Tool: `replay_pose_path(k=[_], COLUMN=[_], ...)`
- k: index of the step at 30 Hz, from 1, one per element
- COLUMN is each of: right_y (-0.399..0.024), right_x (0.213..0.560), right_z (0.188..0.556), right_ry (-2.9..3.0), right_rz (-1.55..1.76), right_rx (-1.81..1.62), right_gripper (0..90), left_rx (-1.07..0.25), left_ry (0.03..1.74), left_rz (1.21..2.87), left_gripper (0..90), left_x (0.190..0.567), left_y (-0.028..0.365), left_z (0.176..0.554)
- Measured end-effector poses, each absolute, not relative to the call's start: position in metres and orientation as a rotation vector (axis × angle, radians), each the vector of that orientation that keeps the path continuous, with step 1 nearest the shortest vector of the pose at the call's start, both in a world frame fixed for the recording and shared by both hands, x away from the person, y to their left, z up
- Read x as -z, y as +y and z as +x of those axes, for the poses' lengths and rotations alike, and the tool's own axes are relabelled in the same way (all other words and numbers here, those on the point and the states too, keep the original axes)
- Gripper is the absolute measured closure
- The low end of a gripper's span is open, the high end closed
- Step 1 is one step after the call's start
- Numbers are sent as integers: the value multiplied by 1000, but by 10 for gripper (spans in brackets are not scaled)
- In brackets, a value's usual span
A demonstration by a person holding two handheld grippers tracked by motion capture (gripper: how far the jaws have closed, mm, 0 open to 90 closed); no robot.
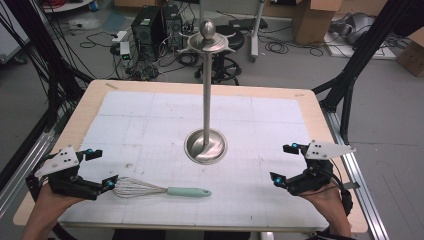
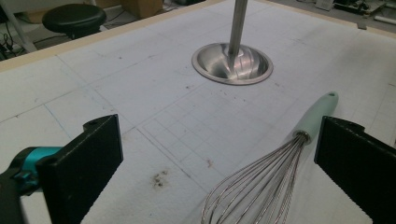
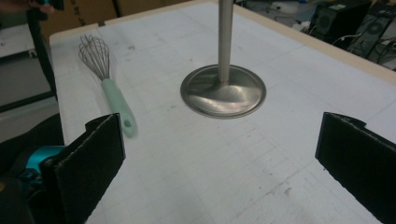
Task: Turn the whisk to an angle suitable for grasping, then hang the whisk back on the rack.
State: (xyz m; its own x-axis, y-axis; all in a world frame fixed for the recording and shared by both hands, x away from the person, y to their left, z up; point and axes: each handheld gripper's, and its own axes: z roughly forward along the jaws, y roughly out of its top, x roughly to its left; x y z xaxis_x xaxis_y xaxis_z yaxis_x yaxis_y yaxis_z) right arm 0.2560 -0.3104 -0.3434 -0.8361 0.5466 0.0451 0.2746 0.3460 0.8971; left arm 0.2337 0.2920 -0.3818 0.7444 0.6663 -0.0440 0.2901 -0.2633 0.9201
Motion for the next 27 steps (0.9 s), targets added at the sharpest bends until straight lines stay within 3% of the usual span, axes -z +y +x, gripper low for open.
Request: replay_pose_path(k=[16,27], right_y=[-316,-318], right_x=[342,342], right_z=[252,251], right_ry=[2304,2296], right_rz=[743,723], right_rx=[-1527,-1534], right_gripper=[1,1], left_rx=[-434,-389], left_ry=[699,534], left_rz=[1869,1956], left_gripper=[17,17], left_x=[367,341], left_y=[288,264], left_z=[234,247])
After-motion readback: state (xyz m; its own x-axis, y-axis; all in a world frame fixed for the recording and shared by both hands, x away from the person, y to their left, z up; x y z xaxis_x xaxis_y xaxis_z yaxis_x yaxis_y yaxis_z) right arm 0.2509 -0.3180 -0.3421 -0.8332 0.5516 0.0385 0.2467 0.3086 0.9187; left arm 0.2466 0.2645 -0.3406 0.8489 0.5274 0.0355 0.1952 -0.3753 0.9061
